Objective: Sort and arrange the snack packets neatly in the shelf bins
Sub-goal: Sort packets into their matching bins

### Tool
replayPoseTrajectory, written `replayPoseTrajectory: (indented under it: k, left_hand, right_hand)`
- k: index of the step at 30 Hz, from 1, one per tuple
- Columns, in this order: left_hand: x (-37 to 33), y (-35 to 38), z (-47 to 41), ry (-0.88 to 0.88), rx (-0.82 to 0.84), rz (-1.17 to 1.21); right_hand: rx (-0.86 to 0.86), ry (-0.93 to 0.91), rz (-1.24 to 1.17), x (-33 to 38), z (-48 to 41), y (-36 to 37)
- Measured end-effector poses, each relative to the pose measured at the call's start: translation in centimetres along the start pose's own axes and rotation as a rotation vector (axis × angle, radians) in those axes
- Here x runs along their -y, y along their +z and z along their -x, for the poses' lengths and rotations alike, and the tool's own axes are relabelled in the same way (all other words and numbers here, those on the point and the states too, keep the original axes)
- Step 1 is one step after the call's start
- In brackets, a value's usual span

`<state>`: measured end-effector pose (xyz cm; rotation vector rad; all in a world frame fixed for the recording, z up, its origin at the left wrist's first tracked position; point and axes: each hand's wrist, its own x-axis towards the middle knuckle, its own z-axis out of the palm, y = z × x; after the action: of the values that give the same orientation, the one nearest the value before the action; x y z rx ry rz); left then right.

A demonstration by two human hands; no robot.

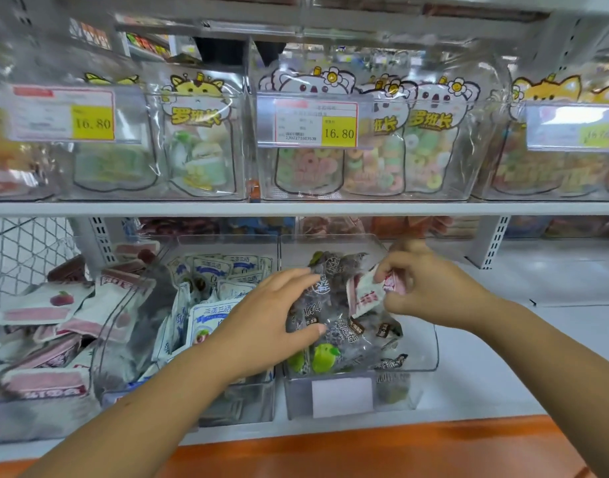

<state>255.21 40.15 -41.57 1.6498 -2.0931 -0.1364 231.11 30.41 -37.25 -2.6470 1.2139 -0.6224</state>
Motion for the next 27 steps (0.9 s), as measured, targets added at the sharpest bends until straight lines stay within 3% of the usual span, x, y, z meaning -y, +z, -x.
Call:
replayPoseTrajectory:
  k: [4, 8, 13, 17, 20, 22, 25, 27]
  left_hand:
    - [-2.0, -1.0, 0.8, -0.041, -0.067, 0.213]
    - [-2.4, -2.5, 2.1, -0.243, -0.199, 0.577]
    - [1.1, -4.8, 5.3, -0.437, -0.403, 0.672]
    - [7.3, -7.5, 8.6, -0.546, -0.718, 0.454]
    - [12.3, -9.7, 11.5, -0.667, -0.916, 0.232]
    - [15.6, -10.1, 13.2, -0.721, -0.862, 0.095]
    - [17.8, -8.9, 14.7, -0.806, -0.572, -0.172]
    - [17.5, -9.0, 14.6, -0.804, -0.548, -0.367]
  right_hand:
    - [-0.112, -0.076, -0.306, 2.6, 1.6, -1.8]
    - [-0.022, -0.155, -0.518, 5.9, 1.4, 0.3]
    - [0.056, -0.193, -0.615, 9.9, -0.1, 4.8]
    - [0.005, -0.243, -0.342, 11.1, -1.9, 7.0]
    - [0.045, -0.247, -0.284, 11.4, -2.6, 8.3]
    - [0.008, -0.276, -0.249, 11.3, -2.9, 8.9]
    - [0.016, -0.246, -0.227, 10.9, -3.2, 9.0]
    - [0.026, -0.203, -0.221, 10.2, -3.4, 8.6]
